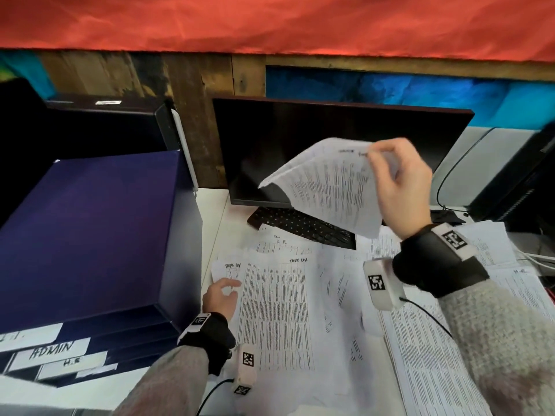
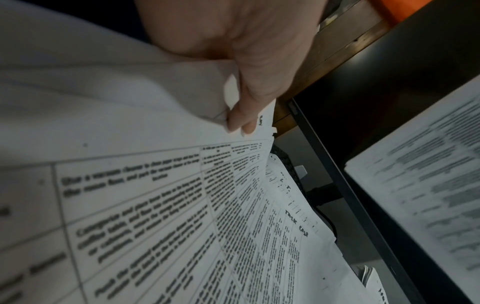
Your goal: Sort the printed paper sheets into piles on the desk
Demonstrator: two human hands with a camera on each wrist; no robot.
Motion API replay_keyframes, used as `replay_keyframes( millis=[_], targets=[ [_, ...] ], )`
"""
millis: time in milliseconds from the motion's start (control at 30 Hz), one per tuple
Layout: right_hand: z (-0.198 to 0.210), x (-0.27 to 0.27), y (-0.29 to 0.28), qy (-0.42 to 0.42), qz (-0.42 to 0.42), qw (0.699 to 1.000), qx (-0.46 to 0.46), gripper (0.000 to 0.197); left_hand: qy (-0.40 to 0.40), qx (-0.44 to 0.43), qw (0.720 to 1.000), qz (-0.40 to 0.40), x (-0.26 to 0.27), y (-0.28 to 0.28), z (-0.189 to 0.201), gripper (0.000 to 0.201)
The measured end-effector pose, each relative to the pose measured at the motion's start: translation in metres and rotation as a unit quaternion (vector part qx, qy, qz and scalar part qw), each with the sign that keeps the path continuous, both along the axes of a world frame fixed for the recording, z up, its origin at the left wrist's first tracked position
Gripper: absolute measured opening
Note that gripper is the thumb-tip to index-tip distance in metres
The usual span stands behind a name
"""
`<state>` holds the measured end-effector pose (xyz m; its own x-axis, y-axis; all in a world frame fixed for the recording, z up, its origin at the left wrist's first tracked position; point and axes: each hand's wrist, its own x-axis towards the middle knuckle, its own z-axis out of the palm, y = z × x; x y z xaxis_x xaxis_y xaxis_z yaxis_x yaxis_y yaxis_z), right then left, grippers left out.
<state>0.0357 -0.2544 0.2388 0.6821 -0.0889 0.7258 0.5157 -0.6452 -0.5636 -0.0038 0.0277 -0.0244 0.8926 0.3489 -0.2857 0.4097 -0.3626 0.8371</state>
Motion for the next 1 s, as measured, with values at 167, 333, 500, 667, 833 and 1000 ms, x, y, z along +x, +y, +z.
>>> replay_keyframes(
  millis=[167, 333, 500, 667, 833, 1000],
  targets=[
    [-0.002, 0.022, -0.015, 0.057, -0.012, 0.989, 0.138, 0.006, -0.001, -0.013, 1.000, 0.006, -0.004, 0.003, -0.001, 0.038],
    [-0.075, 0.054, -0.037, 0.257, -0.008, 0.945, 0.200, 0.017, 0.007, -0.042, 0.998, 0.044, -0.003, -0.002, 0.009, 0.073],
    [-0.179, 0.054, -0.026, 0.485, 0.030, 0.856, 0.177, 0.029, -0.012, -0.096, 0.991, 0.095, -0.002, -0.008, 0.017, 0.067],
    [-0.232, 0.035, 0.021, 0.561, 0.063, 0.796, 0.219, 0.038, 0.030, -0.127, 0.990, 0.062, -0.004, -0.009, 0.019, 0.081],
    [-0.232, 0.020, 0.051, 0.582, 0.130, 0.774, 0.215, 0.062, 0.112, -0.047, 0.991, 0.051, -0.001, -0.005, 0.007, 0.063],
    [-0.233, 0.032, 0.037, 0.524, 0.007, 0.848, -0.078, 0.056, 0.122, -0.034, 0.992, 0.029, 0.001, -0.002, -0.001, 0.046]
  ],
)
